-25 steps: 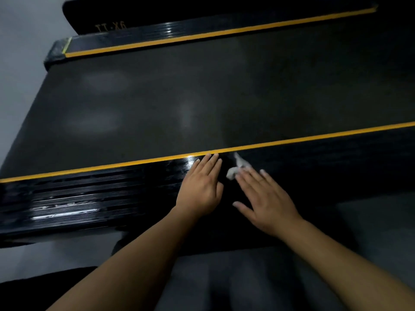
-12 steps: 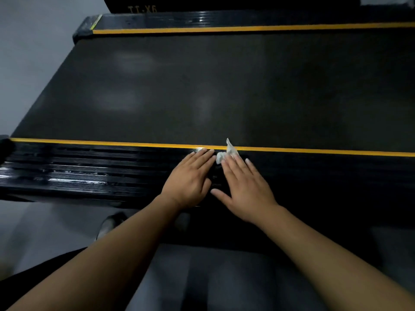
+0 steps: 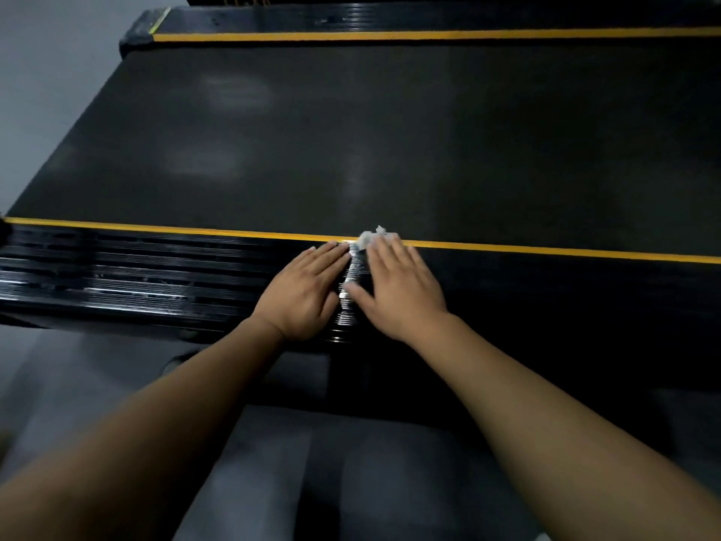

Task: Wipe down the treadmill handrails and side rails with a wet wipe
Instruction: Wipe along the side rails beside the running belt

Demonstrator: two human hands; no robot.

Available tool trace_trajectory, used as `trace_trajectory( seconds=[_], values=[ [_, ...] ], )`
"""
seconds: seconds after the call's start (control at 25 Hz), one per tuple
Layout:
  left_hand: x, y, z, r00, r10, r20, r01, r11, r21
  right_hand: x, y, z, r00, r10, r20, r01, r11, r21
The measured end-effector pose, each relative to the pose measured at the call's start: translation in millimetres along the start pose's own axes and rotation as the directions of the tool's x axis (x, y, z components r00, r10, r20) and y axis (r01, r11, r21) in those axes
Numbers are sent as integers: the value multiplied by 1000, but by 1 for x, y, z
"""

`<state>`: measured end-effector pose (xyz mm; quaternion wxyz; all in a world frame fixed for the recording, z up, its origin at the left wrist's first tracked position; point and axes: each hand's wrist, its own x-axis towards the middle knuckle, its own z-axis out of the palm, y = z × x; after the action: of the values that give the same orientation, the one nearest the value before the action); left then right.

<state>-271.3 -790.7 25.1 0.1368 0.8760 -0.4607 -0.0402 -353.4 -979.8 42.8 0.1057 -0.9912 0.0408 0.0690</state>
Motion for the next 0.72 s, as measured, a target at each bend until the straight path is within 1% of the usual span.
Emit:
trace_trajectory(
  seconds=[0.08, 0.12, 0.16, 0.2, 0.24, 0.28, 0.32, 0.4, 0.44, 0.48, 0.56, 0.6, 0.64, 0.72],
  values=[
    [0, 0, 1, 1000, 7, 11, -7, 1000, 0, -3, -5, 5, 997, -78, 12, 79, 996, -46],
    [0, 0, 1, 1000, 8, 12, -8, 1000, 2, -4, 1, 4, 997, -77, -11, 76, 995, -57],
    [0, 0, 0, 1000, 4, 13, -4, 1000, 5, -5, 14, 1, 998, -24, -53, 21, 998, -58],
    [0, 0, 0, 1000, -3, 15, 3, 1000, 11, -8, 27, -2, 994, 71, -85, -75, 996, -46],
    [0, 0, 0, 1000, -9, 17, 9, 1000, 17, -13, 37, -5, 983, 164, -88, -167, 986, -28],
    [1, 0, 0, 1000, -11, 20, 11, 1000, 22, -18, 41, -5, 976, 208, -68, -210, 978, -15],
    [0, 0, -1, 1000, -10, 20, 10, 1000, 26, -22, 37, -4, 982, 187, -36, -187, 982, -4],
    [0, 1, -2, 1000, -6, 22, 6, 1000, 23, -30, 27, -2, 998, 63, 8, -63, 998, -25],
    [0, 1, -2, 1000, -4, 20, 4, 1000, 21, -33, 27, -3, 999, 32, 13, -31, 999, -42],
    [1, 0, -3, 1000, 2, 16, -2, 1000, 23, -36, 33, -5, 999, 44, -4, -44, 998, -42],
    [2, -1, -3, 1000, 7, 14, -8, 999, 33, -42, 44, -7, 987, 158, -29, -158, 987, -20],
    [2, 0, -2, 1000, 8, 12, -8, 999, 33, -45, 43, -6, 983, 181, -22, -181, 983, -9],
    [2, 0, -2, 1000, 7, 6, -7, 999, 32, -46, 37, -4, 988, 152, -8, -152, 988, -5],
    [2, 0, -1, 1000, 10, 8, -10, 1000, 28, -48, 28, 1, 999, 40, 9, -40, 997, -63]
  ],
)
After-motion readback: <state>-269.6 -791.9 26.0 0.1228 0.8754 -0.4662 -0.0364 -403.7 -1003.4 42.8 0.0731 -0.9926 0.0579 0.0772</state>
